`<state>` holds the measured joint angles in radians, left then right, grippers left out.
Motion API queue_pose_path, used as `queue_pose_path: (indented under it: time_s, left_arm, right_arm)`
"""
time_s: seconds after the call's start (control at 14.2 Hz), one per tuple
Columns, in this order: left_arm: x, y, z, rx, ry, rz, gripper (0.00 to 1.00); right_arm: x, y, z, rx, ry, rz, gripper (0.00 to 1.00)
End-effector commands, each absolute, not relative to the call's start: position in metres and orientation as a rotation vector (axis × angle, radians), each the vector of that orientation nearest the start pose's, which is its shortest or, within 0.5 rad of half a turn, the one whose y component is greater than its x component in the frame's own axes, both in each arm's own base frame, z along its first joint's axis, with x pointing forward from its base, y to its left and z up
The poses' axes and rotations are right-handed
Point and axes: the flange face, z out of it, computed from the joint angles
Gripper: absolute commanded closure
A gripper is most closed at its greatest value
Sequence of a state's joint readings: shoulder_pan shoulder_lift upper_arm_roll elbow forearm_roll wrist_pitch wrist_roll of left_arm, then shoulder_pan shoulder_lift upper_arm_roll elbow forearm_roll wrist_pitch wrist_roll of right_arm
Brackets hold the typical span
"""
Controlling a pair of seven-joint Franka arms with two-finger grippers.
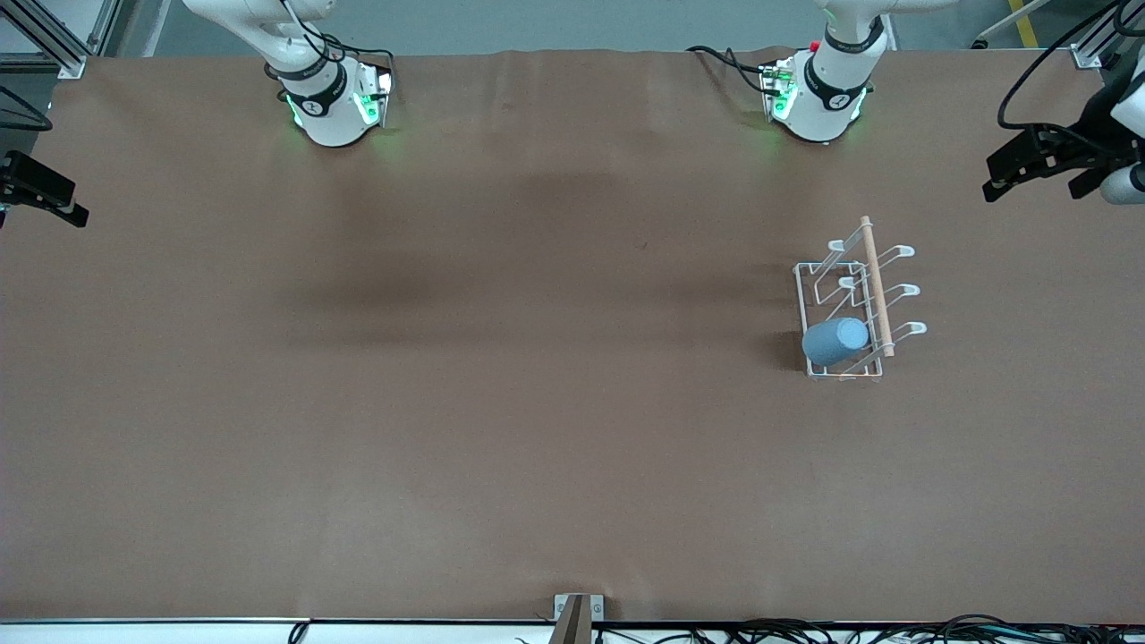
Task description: Hang cup on cup holder
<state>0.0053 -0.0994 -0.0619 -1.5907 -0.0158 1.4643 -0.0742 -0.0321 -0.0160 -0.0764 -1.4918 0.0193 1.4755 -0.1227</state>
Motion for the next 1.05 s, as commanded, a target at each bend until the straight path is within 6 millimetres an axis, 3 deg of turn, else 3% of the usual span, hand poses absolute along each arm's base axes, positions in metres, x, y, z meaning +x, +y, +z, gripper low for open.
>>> queue_pose_path:
  time_s: [0.0, 0.42, 0.98]
  left_arm:
    - [0.492, -0.031, 0.655, -3.168, -0.012, 0.025, 0.0]
    - [0.494, -0.052, 0.652, -3.161, 0.045, 0.034, 0.0]
    - [0.507, -0.055, 0.661, -3.155, 0.053, 0.009, 0.0]
  right_arm:
    - [0.534, -0.055, 0.661, -3.134, -0.003, -0.006, 0.0]
    - [0.534, -0.054, 0.662, -3.134, -0.006, -0.011, 0.0]
    - [0.533, -0.056, 0.661, -3.132, 0.025, -0.001, 0.0]
